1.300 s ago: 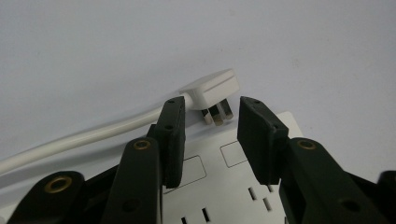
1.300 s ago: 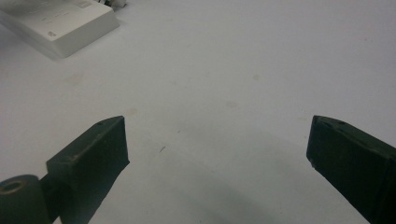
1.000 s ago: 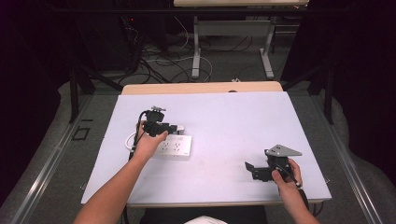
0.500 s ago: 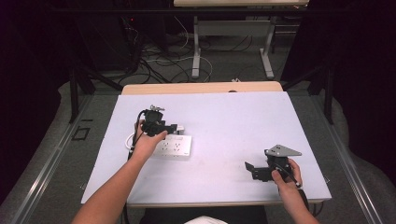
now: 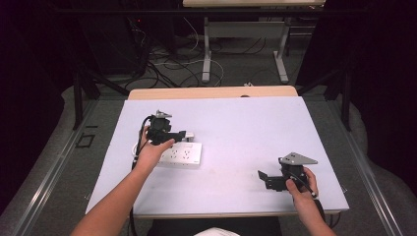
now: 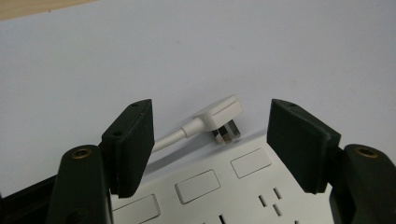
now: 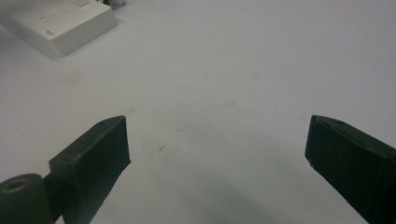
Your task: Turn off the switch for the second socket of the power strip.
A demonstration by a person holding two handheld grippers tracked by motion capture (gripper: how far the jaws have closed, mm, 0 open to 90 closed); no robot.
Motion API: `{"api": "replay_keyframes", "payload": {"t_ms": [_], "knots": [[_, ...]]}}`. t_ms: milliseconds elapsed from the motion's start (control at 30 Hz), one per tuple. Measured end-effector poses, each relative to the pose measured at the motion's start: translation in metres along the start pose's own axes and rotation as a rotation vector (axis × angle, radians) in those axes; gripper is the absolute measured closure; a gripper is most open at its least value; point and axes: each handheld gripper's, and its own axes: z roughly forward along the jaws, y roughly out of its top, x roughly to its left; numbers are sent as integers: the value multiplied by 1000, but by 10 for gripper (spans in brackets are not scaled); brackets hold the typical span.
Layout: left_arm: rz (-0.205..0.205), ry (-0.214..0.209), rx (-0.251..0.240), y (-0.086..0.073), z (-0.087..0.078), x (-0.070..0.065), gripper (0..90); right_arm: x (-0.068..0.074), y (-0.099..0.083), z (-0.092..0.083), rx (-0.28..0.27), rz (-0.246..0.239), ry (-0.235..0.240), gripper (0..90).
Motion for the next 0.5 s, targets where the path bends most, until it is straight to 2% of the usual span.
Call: {"api": "replay_keyframes", "payload": {"t_ms": [167,267,500], "knots": [[16,-12,-5,-1,-4,-3,317,0,0,0,-3,-2,0,59],[4,-32,-7,-1,-7,-5,315,0,0,0,-3,-3,1,60],[-2,-31,-31,-2,-14,-8,256,0,0,0,-2,-5,1,61]]}}
